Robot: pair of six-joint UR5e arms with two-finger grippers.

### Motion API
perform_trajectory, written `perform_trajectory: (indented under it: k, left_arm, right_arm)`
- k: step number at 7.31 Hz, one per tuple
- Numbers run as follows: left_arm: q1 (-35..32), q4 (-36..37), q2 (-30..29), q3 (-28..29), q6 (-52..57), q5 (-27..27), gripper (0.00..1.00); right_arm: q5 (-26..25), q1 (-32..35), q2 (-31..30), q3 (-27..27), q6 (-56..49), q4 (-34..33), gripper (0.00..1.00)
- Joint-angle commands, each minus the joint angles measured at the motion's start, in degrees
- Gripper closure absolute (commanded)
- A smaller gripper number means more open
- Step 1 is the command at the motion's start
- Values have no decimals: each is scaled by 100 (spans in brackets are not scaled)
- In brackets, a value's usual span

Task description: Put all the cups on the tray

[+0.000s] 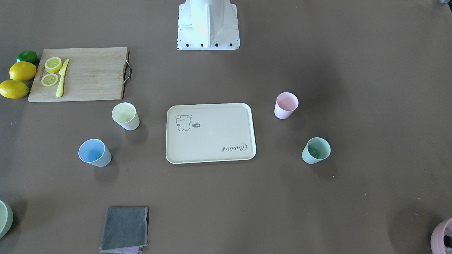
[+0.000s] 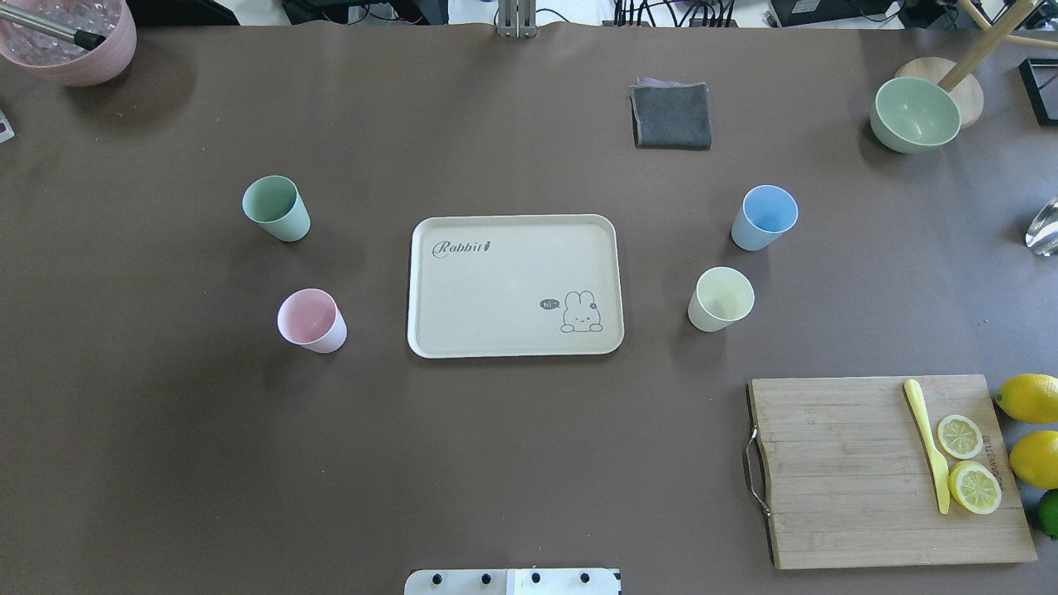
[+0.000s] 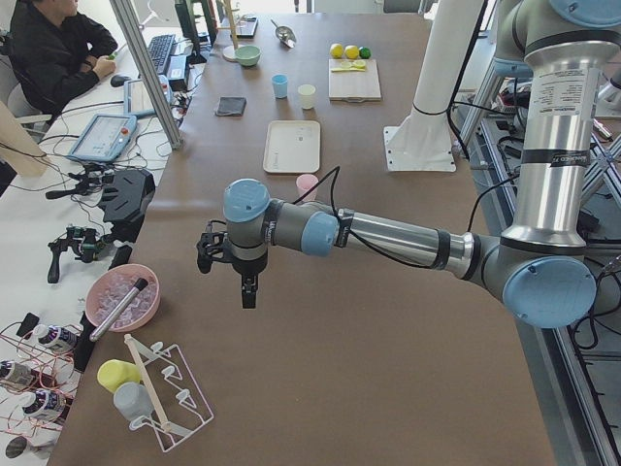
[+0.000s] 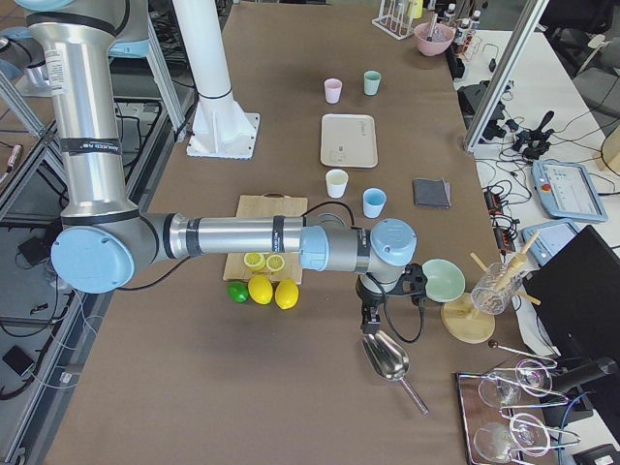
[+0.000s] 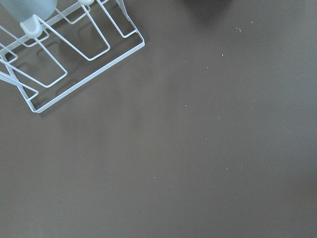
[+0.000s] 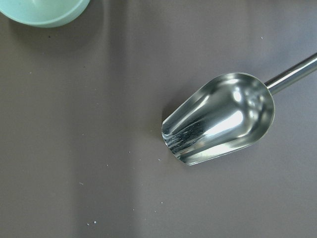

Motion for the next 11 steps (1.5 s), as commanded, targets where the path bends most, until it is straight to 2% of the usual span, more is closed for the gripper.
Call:
perform_trajectory:
  k: [1, 11]
  left_arm:
    - [-22, -16, 47, -6, 0, -2, 2]
    - [-22, -33, 135, -6, 9, 7, 2]
  right_arm:
    - [0, 0, 0, -2, 0, 0, 0]
    - [0, 0, -44, 6, -61, 18, 0]
